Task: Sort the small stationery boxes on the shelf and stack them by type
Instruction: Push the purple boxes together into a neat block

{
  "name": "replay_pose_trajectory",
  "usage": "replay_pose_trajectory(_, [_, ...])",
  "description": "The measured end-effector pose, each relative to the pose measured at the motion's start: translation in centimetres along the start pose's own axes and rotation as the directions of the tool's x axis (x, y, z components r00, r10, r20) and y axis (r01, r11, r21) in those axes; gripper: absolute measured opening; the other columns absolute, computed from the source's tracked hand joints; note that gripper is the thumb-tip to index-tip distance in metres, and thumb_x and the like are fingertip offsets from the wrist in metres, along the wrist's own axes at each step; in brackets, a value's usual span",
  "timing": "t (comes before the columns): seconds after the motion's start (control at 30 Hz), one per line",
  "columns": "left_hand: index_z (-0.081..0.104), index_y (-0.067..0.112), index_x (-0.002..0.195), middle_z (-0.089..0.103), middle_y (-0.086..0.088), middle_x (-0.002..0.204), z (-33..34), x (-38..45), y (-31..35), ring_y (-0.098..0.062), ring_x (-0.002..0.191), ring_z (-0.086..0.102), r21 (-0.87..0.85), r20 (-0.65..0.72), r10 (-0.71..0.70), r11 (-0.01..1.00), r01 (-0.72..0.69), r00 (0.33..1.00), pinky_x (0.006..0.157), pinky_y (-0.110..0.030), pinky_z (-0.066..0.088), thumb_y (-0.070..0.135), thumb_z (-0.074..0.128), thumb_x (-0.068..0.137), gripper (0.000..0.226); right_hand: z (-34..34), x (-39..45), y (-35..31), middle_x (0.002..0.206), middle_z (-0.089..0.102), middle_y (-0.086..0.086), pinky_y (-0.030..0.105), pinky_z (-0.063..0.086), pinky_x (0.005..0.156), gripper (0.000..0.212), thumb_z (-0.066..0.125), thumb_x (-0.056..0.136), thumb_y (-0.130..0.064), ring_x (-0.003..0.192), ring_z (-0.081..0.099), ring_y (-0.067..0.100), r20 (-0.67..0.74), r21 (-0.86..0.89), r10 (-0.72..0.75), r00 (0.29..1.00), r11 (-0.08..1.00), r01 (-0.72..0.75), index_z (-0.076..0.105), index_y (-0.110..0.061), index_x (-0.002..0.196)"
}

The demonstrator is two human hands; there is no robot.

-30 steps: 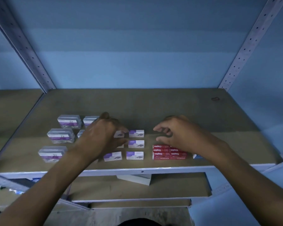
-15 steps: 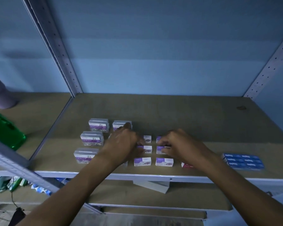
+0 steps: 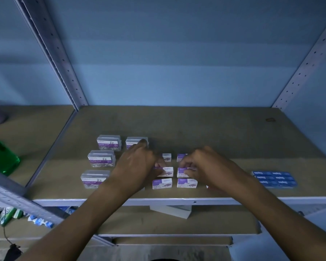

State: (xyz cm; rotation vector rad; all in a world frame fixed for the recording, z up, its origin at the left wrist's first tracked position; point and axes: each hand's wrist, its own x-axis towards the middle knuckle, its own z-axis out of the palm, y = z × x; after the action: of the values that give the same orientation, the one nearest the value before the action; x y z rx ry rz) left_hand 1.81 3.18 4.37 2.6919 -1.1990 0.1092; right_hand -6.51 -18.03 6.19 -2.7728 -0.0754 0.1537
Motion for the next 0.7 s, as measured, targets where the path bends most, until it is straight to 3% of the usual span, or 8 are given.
replay_pose_trajectory(0.23, [0.072,0.041,0.104,0.070,0.010,0.108,0.0,-1.0,0.4,-0.013,0.105,0.054,-0.022,0.009,0.037,0.999,-0.036,0.999,0.083,-0.028,0.049,0.044,0.069,0.083,0.021,0.7,-0.5,-0.2,0.110,0.075,-0.008,0.019,0.046,0.074,0.024,0.068,0.091,-0.022,0.095,0.068,0.005,0.015,-0.009,-0.007,1.000,1.000,0.007,0.076,-0.027,0.112])
replay_pose_trajectory(0.43, [0.074,0.036,0.101,0.072,0.013,0.105,0.6,-0.9,0.1,-0.010,0.100,0.060,-0.091,0.064,0.042,0.995,-0.036,0.997,0.085,-0.028,0.054,0.043,0.069,0.085,0.019,1.1,-0.5,0.1,0.110,0.075,-0.009,0.031,0.058,0.081,0.025,0.068,0.089,-0.021,0.094,0.068,0.006,0.040,0.005,0.007,0.999,1.000,-0.007,0.077,-0.028,0.111])
replay_pose_trajectory(0.7, [0.075,0.034,0.098,0.074,0.017,0.101,0.3,-0.3,-0.3,-0.004,0.091,0.066,-0.202,0.147,0.092,0.978,-0.062,0.985,0.082,-0.029,0.058,0.036,0.070,0.086,0.014,1.4,-0.4,0.1,0.095,0.077,-0.009,0.030,0.058,0.073,0.020,0.061,0.091,-0.024,0.080,0.067,0.007,0.044,-0.015,-0.010,0.999,1.000,0.010,0.078,-0.025,0.101])
